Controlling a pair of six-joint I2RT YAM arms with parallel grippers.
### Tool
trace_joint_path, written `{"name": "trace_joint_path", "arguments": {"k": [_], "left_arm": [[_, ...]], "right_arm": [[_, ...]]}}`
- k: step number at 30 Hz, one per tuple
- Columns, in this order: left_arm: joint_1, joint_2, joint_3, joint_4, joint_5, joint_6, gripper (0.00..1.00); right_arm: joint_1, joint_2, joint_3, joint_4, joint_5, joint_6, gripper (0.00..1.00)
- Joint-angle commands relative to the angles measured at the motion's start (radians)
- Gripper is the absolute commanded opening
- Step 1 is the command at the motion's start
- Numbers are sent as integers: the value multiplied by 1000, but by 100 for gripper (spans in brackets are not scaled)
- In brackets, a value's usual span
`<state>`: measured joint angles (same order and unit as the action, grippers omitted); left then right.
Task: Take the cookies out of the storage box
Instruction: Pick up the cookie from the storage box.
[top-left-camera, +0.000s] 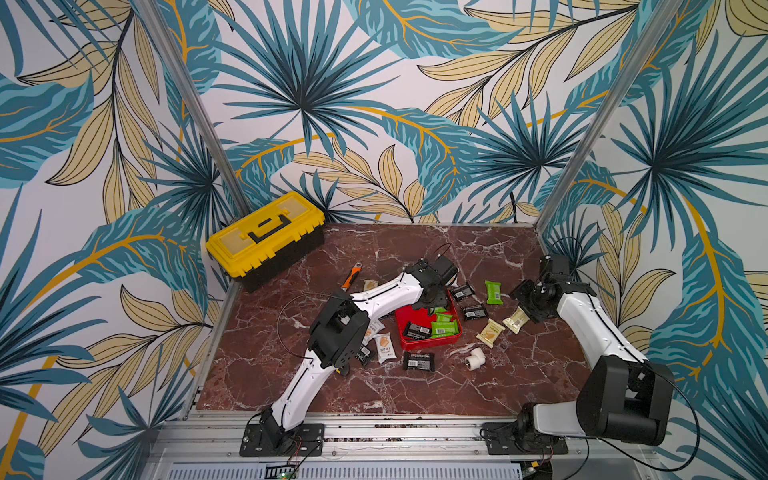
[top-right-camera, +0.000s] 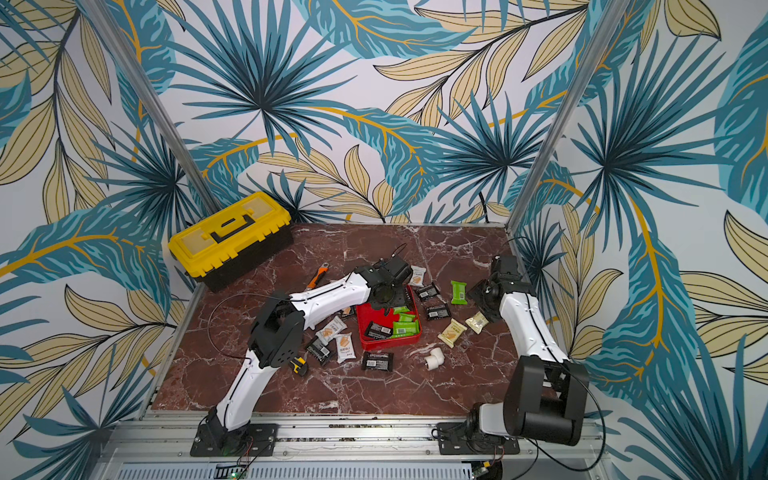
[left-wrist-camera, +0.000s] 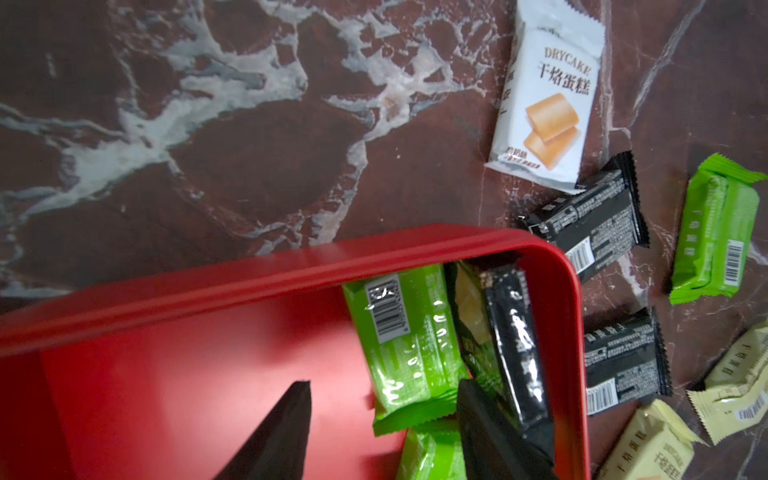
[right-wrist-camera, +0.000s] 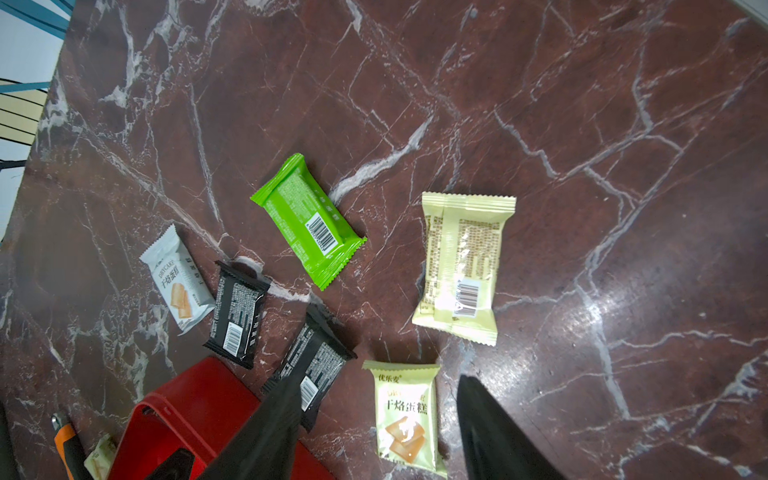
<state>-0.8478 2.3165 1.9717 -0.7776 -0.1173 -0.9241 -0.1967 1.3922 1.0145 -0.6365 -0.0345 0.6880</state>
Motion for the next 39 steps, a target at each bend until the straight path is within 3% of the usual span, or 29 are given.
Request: {"name": "trace_joint_path", "arguments": {"k": [1,17,29,34,39], "left_arm": [[-6,31,60,-13,5,8,59],[-22,148,168,-109,-71,62,62],[-24,40,56,-137,-166,106,55],[-24,64,92,-138,-171,153,64],[-23,122,125,-147,-182,177,65]], "right_arm": [[-2,-29,-21,-28,-11,-7,64],[-2,-56,-34,-28,-36,1,64],[3,-76,-42,-26,-44,13,64],[5,-83,-53,-25,-41,17,64],[5,-93,-57,-24,-42,22,64]]}}
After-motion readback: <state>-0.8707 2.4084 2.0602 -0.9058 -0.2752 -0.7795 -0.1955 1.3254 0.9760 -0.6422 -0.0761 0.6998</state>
